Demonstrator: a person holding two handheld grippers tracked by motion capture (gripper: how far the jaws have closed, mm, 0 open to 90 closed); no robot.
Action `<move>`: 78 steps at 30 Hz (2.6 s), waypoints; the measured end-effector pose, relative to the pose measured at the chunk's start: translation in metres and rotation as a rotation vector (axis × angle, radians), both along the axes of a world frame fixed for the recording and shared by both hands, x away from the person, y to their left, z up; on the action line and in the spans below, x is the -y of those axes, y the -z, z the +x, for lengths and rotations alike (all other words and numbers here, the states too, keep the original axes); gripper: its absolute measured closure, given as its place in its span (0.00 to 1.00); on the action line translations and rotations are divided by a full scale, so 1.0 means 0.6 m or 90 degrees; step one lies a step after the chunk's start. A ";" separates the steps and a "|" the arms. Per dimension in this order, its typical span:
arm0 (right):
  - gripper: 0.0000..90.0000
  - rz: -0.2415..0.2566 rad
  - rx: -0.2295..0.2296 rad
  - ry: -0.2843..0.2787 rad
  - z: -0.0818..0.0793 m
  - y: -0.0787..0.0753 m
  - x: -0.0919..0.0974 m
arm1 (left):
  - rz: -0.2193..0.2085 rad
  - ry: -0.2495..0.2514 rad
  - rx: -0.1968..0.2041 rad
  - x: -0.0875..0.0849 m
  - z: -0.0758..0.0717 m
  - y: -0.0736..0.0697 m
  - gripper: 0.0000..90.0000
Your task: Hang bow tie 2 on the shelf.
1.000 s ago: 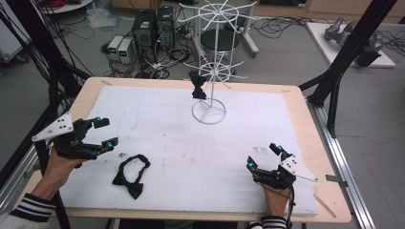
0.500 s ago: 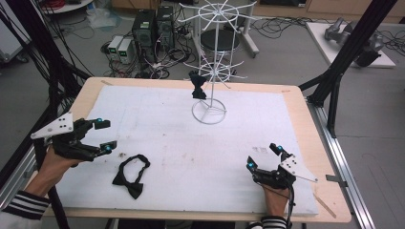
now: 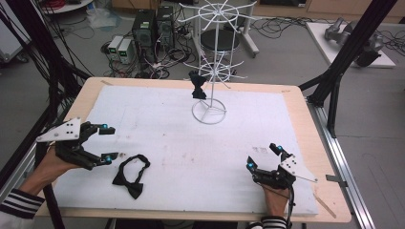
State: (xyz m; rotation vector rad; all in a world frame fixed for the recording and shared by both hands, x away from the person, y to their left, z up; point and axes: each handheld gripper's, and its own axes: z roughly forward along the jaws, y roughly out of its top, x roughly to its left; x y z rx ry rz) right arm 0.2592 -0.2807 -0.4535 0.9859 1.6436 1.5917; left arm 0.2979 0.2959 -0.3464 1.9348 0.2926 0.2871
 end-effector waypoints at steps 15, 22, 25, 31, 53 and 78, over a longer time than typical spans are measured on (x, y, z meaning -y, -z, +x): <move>0.02 -0.001 0.005 -0.004 0.000 0.000 0.001 | 0.137 0.087 0.004 0.042 -0.015 -0.003 0.21; 0.02 0.000 0.005 -0.004 0.000 0.000 0.001 | 0.192 0.105 -0.001 0.054 -0.014 0.006 0.21; 0.02 0.001 0.004 -0.003 -0.001 0.000 0.001 | 0.228 0.122 0.000 0.062 -0.014 0.014 0.21; 0.02 0.002 0.003 -0.003 -0.001 0.000 0.001 | 0.280 0.147 -0.014 0.073 -0.016 0.032 0.22; 0.02 0.002 0.004 -0.003 -0.001 0.000 0.001 | 0.403 0.204 -0.025 0.088 -0.017 0.059 0.32; 0.02 0.004 0.002 -0.002 -0.001 0.000 0.002 | 0.509 0.273 -0.041 0.110 -0.014 0.083 0.50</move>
